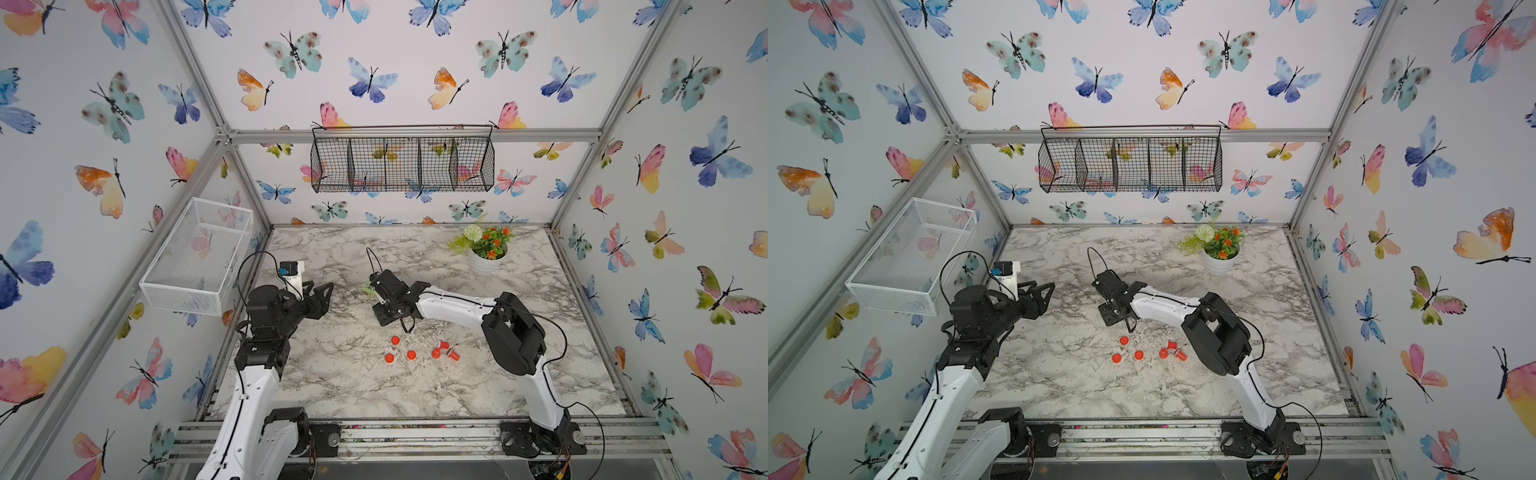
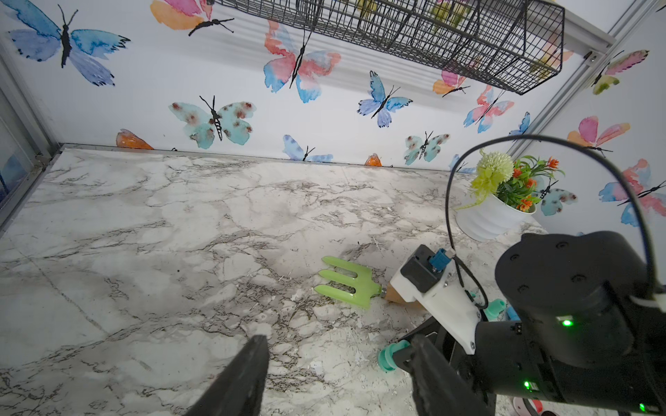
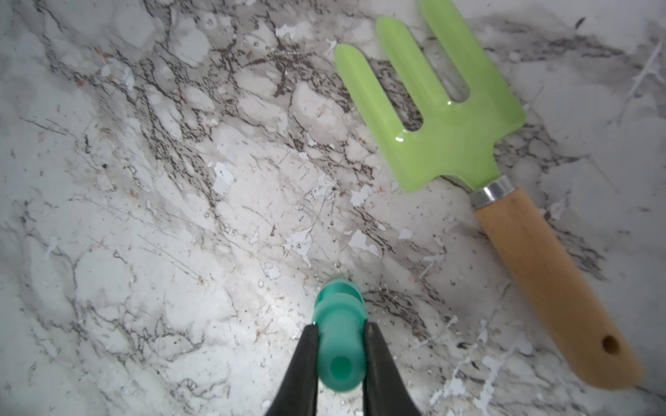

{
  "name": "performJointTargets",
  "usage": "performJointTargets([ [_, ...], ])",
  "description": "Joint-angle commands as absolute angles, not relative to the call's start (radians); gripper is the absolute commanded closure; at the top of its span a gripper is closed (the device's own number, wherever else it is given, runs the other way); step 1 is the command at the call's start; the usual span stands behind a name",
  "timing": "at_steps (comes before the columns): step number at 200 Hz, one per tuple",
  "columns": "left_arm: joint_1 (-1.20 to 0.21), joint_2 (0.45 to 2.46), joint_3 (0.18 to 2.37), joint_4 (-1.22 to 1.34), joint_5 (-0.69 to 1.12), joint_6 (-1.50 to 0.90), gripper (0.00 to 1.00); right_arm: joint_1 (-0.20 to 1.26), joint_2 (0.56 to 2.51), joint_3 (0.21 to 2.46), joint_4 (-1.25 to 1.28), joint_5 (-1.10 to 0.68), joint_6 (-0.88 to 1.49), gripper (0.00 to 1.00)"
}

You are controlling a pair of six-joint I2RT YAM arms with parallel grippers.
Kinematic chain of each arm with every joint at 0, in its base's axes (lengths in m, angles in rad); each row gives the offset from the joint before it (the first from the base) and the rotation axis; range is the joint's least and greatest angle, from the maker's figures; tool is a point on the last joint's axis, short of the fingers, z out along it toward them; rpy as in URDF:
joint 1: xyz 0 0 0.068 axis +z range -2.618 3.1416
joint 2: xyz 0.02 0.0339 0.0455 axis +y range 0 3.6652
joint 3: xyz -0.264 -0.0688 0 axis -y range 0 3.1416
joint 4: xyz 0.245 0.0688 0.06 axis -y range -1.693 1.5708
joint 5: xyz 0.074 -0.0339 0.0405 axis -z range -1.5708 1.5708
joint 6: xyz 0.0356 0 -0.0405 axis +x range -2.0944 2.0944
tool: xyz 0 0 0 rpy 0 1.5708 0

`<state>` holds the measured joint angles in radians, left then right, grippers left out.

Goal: Close the stamp cap
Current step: Close the cover of the stamp.

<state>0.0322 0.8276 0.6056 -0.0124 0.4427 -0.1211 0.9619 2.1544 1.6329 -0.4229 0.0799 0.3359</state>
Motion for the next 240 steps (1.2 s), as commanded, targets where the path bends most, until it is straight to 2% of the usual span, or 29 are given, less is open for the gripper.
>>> performJointTargets([
  [1, 0.04, 0.828, 0.617, 0.0, 0.46, -0.126, 0.36, 0.968, 2.178, 1.654, -0.416, 0.092, 0.333, 0.9],
  [240, 0.042, 0.838, 0.618, 0.0, 0.466, -0.129, 0.36, 0.969, 2.244, 1.64, -0.506, 0.055, 0.318, 0.9],
])
